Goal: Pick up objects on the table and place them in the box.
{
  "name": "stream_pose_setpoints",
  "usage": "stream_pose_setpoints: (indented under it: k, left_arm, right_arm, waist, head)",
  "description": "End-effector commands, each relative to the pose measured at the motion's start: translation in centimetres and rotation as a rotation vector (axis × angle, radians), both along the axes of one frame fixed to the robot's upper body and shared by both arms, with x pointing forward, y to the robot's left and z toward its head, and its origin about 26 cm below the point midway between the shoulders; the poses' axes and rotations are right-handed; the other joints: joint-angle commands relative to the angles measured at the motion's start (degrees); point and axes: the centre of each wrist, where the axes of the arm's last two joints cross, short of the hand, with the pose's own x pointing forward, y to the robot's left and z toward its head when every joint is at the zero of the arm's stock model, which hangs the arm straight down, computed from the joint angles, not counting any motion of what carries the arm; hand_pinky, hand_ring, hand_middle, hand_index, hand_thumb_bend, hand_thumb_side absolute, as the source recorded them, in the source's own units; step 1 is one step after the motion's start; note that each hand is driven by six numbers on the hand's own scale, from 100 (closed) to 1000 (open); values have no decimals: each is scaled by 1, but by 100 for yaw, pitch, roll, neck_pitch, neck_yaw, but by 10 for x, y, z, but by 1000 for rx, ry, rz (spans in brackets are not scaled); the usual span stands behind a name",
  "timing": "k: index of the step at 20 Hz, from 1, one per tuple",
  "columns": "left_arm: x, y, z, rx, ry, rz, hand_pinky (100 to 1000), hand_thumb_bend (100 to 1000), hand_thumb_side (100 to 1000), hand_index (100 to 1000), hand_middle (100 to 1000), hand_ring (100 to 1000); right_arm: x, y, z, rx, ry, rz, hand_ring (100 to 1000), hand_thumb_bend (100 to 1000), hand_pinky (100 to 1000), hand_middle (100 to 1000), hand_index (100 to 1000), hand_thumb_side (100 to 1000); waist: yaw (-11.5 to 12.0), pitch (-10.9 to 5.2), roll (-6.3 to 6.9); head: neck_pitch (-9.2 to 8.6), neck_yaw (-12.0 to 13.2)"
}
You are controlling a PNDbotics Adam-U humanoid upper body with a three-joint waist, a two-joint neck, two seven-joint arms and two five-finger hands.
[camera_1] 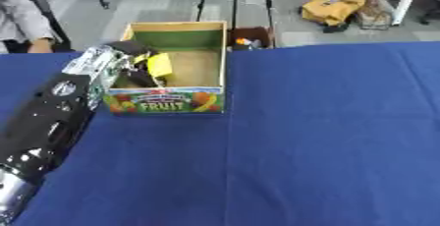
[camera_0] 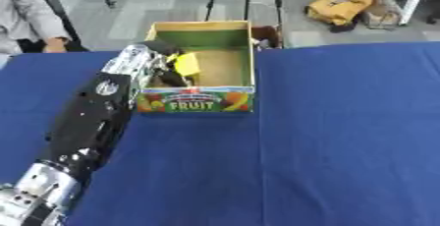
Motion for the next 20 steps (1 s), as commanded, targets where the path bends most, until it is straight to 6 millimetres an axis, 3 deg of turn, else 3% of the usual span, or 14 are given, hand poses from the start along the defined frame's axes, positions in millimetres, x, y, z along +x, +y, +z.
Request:
stream_pose_setpoints:
  k: [1, 13, 15, 20]
  left_arm:
    - [-4, 2, 20, 0, -32, 13, 705, 100, 588, 1000, 690, 706]
    - [-6, 7, 24, 9, -55, 44, 753, 265, 603, 1000, 835, 800]
    - [-7, 6, 26, 12, -61, 44, 763, 344, 615, 1000, 851, 812]
    - [-9, 3, 32, 14, -59, 25, 789, 741, 697, 1000, 900, 844]
  right_arm:
    - [-4, 1, 8, 0, -29, 9, 856, 100, 775, 777, 870, 943]
    - [-4, 1, 8, 7, -29, 14, 856, 100, 774, 776, 870, 959]
    - [-4, 1, 7, 7, -27, 14, 856, 100, 774, 776, 870, 959]
    - [-4, 1, 6, 7, -23, 14, 856, 100, 775, 777, 870, 958]
  waist:
    - [-23, -125, -5]
    - [-63, -127, 29]
    - [-56, -142, 30]
    - [-46, -200, 17]
  head:
    - [-104, 27]
    - [-215, 42]
    - [-204, 31]
    - [-172, 33]
